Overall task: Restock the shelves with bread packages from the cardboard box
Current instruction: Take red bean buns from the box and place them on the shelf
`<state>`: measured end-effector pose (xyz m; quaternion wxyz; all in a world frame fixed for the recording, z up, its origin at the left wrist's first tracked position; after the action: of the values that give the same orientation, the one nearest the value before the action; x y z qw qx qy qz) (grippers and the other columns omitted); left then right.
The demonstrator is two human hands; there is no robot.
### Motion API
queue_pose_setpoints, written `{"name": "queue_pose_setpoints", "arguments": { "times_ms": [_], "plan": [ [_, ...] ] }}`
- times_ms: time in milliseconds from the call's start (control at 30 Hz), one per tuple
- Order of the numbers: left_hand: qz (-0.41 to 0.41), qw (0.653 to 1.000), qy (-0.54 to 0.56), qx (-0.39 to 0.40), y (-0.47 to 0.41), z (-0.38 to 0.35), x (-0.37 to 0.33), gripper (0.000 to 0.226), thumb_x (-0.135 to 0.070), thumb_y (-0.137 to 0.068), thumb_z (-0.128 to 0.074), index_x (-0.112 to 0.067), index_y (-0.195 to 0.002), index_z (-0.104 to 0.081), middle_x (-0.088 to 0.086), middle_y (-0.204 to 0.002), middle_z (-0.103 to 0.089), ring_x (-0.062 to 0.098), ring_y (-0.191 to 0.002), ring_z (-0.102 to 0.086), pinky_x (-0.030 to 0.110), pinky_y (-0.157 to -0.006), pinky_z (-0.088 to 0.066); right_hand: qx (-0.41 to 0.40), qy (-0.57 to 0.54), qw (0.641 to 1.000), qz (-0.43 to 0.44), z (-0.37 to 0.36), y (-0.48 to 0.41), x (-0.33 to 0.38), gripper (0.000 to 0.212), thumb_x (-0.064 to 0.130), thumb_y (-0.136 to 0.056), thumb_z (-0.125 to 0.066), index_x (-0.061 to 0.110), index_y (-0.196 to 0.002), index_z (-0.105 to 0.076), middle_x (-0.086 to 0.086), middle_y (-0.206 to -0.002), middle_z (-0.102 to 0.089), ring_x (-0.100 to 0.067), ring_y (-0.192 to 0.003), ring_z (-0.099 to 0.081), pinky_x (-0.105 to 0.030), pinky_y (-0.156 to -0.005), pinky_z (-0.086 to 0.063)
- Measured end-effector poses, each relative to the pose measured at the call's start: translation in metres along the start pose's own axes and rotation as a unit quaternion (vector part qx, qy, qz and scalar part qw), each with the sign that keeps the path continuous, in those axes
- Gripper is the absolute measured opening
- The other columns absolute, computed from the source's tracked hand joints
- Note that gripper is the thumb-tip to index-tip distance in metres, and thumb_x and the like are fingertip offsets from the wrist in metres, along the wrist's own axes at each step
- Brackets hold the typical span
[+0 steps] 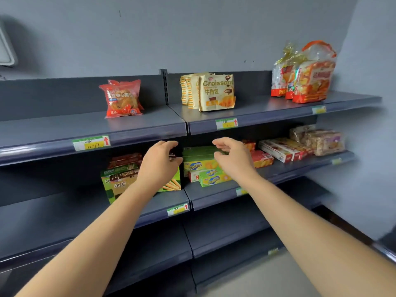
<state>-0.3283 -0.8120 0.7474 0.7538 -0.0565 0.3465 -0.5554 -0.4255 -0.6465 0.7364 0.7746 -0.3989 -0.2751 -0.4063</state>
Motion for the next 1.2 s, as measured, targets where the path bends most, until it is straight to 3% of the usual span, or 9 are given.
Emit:
{"name": "queue_pose_setpoints", "arguments": {
  "times_ms": [433,667,1033,1200],
  "plan": [
    [-0.155,0.978,-0.038,0.136,0.063,-0.075,-0.041,0.049,-0.006,-0.085,-0.062,-0.005,-0.133,-0.053,0.017,-0.126,-0.057,0.037,-0.118,-0.051,0.044,-0.093,-0.044,-0.094,0.110,0.979,-0.145,0.061,0.117,-0.063,0.037,0.010,-0.085,-0.059,0.022,-0.120,-0.064,0.003,-0.122,-0.063,-0.013,-0.113,-0.057,-0.025,-0.093,-0.044],
    [-0.232,0.951,-0.029,0.203,0.114,-0.114,-0.087,0.047,-0.010,-0.087,-0.064,-0.003,-0.132,-0.053,0.018,-0.126,-0.056,0.039,-0.120,-0.048,0.046,-0.097,-0.042,-0.137,0.159,0.949,-0.236,0.104,0.196,-0.099,0.039,0.008,-0.085,-0.056,0.019,-0.121,-0.064,0.000,-0.124,-0.064,-0.016,-0.117,-0.057,-0.031,-0.100,-0.045],
    [-0.335,0.899,0.002,0.283,0.230,-0.178,-0.205,0.034,-0.005,-0.085,-0.060,0.000,-0.119,-0.059,0.015,-0.117,-0.058,0.035,-0.112,-0.050,0.046,-0.087,-0.049,-0.205,0.200,0.893,-0.347,0.203,0.357,-0.152,0.042,0.006,-0.082,-0.060,0.019,-0.121,-0.065,-0.003,-0.126,-0.063,-0.020,-0.119,-0.057,-0.037,-0.102,-0.045],
    [-0.381,0.869,0.008,0.317,0.301,-0.202,-0.271,0.036,-0.006,-0.087,-0.060,0.000,-0.123,-0.058,0.016,-0.120,-0.058,0.035,-0.115,-0.050,0.043,-0.084,-0.047,-0.216,0.230,0.864,-0.393,0.256,0.444,-0.171,0.044,0.004,-0.083,-0.059,0.018,-0.124,-0.063,-0.003,-0.127,-0.062,-0.020,-0.119,-0.055,-0.035,-0.099,-0.045]
  ]
}}
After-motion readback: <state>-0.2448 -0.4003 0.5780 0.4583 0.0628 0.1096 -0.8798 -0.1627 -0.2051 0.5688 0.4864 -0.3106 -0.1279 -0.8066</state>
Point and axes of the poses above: each hand's wrist, its own y-axis away from the middle knuckle, its own z-axis out of the back of the hand, x = y × z, the point moved 3 cm from there along -y, towards the middle knuckle
